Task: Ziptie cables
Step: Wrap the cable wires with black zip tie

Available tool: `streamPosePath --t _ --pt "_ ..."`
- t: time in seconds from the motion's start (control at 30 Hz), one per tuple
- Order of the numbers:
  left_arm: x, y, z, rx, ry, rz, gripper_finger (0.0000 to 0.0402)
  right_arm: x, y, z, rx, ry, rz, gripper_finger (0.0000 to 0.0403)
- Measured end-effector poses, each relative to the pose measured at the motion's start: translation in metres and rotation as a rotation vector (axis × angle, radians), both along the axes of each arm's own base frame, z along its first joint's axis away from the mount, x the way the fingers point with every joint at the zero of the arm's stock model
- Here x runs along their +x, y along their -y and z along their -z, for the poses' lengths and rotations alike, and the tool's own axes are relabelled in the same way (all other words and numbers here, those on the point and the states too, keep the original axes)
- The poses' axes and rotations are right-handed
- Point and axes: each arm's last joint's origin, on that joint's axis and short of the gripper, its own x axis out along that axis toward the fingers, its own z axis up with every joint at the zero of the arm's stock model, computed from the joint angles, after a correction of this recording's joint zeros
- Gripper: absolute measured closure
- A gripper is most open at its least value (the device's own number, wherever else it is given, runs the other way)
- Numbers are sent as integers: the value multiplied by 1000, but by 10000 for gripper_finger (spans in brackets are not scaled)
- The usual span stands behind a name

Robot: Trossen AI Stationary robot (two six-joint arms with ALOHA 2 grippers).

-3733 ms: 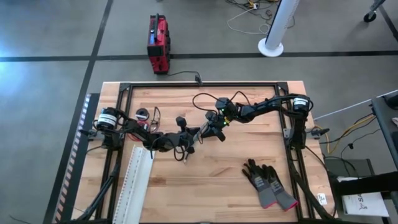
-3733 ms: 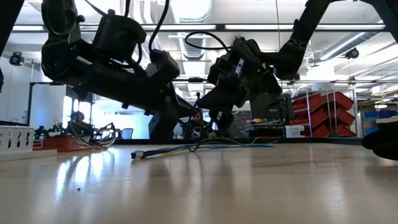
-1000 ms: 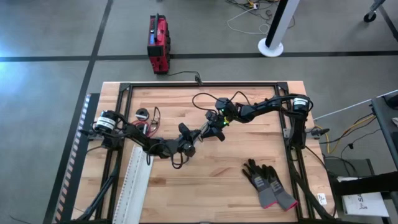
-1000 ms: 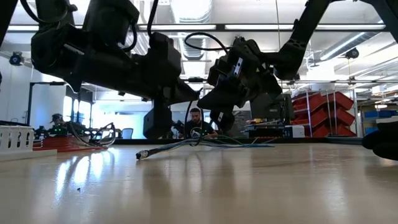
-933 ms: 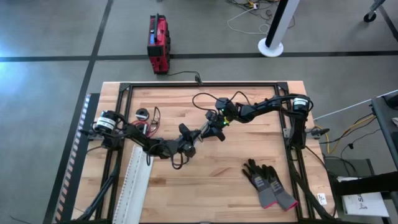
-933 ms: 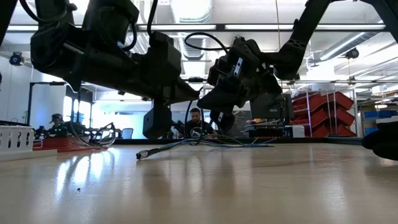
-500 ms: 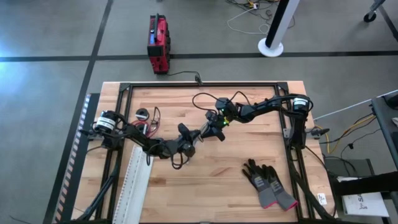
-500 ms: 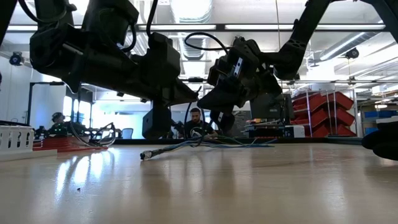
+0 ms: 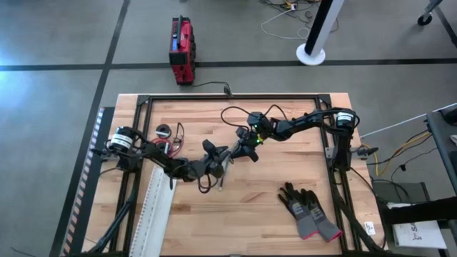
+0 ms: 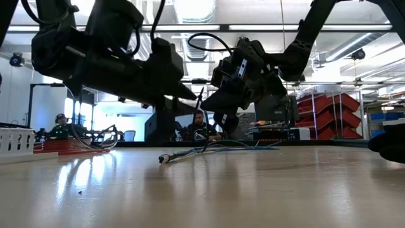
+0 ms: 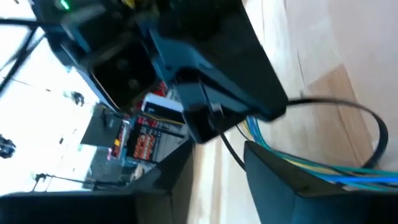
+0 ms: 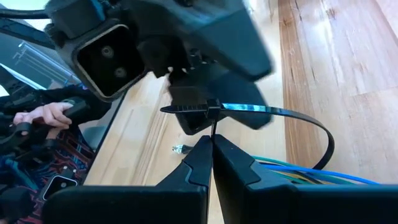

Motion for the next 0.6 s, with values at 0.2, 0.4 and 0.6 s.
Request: streamPosePath --t 0.2,0.4,0.6 --pt "0 -8 7 -124 24 -14 252 0 0 0 0 0 0 403" --pt "1 -15 9 -219 62 -7 273 0 0 0 -4 2 -2 403" --pt "0 -18 12 -219 31 -21 348 0 0 0 -6 4 -3 403"
